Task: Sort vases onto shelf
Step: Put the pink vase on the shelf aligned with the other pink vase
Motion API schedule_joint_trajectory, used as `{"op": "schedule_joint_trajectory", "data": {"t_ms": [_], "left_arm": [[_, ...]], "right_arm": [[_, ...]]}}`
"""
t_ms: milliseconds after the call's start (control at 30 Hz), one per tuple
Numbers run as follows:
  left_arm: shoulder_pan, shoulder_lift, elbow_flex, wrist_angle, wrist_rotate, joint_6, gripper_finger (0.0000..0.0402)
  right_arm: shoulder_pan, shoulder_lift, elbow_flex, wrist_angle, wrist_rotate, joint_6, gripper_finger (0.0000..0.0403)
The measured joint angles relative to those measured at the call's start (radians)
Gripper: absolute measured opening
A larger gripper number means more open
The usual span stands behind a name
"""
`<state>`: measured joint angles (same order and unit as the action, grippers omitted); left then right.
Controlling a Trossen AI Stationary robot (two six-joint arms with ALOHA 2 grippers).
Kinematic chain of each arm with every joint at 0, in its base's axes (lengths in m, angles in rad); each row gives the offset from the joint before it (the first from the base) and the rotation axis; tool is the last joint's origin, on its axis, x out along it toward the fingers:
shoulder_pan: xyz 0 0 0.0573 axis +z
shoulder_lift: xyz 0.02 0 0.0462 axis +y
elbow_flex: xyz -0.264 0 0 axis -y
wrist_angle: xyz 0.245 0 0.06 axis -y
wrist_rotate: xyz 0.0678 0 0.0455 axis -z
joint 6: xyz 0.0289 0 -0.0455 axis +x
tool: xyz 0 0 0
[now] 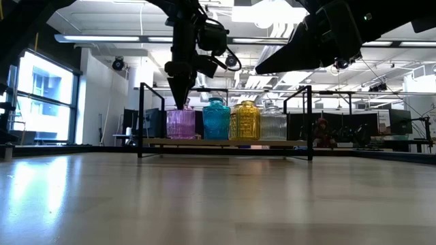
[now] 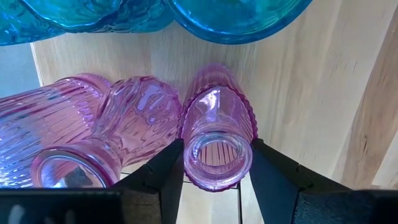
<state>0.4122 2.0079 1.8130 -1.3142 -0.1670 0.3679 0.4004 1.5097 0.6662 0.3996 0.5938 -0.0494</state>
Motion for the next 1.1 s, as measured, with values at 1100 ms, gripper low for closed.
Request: {"op": "schedule_joint_trajectory", "data": {"t_ms": [1100], "left_arm": [[-0.018,-0.005,0.001,-0.019,-0.057,-0.002,0.0186]], "right_arm": [[0.0,0.0,0.0,0.0,0.0,-0.001,0.0]]}}
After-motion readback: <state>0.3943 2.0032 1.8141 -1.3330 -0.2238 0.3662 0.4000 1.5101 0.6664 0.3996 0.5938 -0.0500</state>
